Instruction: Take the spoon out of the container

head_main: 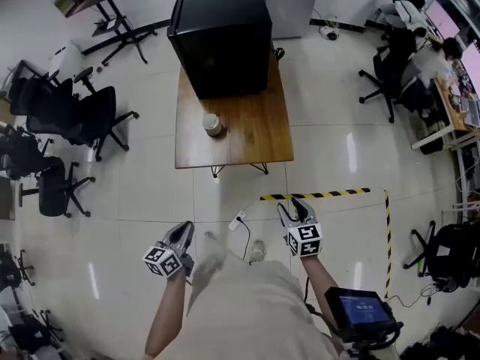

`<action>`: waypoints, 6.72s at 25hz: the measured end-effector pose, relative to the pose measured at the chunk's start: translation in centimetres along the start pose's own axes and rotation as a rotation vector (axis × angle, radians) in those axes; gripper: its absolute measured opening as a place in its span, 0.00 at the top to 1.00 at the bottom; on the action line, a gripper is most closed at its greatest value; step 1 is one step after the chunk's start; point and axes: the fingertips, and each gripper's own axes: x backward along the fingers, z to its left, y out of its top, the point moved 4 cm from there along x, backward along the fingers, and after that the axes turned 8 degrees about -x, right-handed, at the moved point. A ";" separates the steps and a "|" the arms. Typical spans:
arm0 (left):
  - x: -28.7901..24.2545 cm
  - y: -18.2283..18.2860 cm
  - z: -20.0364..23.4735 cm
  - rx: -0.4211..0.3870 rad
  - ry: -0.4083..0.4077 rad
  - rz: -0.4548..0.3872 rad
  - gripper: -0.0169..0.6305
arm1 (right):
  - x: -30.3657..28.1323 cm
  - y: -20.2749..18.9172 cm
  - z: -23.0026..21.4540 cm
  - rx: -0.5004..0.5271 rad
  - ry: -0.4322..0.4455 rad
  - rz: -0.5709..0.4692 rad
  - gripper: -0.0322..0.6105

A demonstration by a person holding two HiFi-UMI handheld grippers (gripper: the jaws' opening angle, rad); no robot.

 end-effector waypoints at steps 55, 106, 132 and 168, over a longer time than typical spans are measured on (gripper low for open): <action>-9.9 8.9 12.8 -0.071 -0.192 0.169 1.00 | -12.2 11.7 6.3 -0.022 -0.066 -0.079 0.69; -23.0 18.4 21.8 0.017 0.068 0.157 1.00 | -48.0 15.1 5.1 0.275 0.346 0.438 0.75; -18.7 16.2 21.5 0.032 0.144 0.139 1.00 | -51.4 12.3 4.7 0.180 0.270 0.478 0.87; -23.0 17.8 20.0 -0.053 0.009 0.209 1.00 | -42.1 14.9 -7.5 -0.204 0.031 0.124 0.88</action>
